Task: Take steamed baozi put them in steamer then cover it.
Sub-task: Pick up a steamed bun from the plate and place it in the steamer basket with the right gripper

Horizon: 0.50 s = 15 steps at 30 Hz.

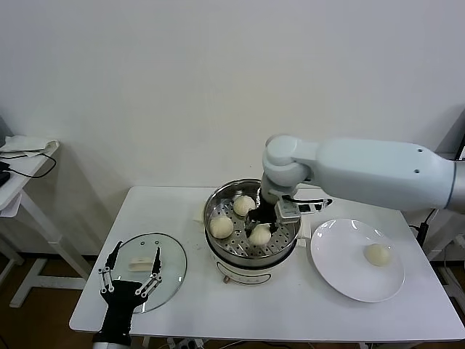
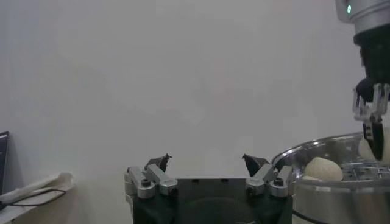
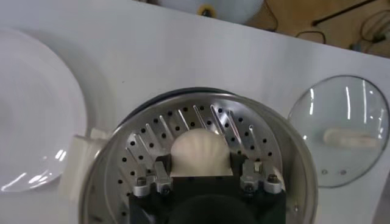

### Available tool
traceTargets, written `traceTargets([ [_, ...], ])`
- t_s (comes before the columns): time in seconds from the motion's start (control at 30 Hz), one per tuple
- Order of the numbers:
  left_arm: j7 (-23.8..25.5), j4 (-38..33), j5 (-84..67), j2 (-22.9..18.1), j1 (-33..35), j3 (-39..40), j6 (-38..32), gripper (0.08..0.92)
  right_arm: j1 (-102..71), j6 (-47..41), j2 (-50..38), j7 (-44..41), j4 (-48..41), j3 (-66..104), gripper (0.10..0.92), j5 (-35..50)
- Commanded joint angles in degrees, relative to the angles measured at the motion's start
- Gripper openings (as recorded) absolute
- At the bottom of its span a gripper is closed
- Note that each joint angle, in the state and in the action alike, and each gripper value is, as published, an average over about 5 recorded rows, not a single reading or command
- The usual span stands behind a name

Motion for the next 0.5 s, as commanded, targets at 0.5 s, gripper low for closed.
traceTargets([
  [0.5,-0.2,0.9,-0.3,0.0,-0.6,-0.1,-0.2,0.823,-6.8,2.4,5.1,1.6,-4.7,0.9,0.674,-5.7],
])
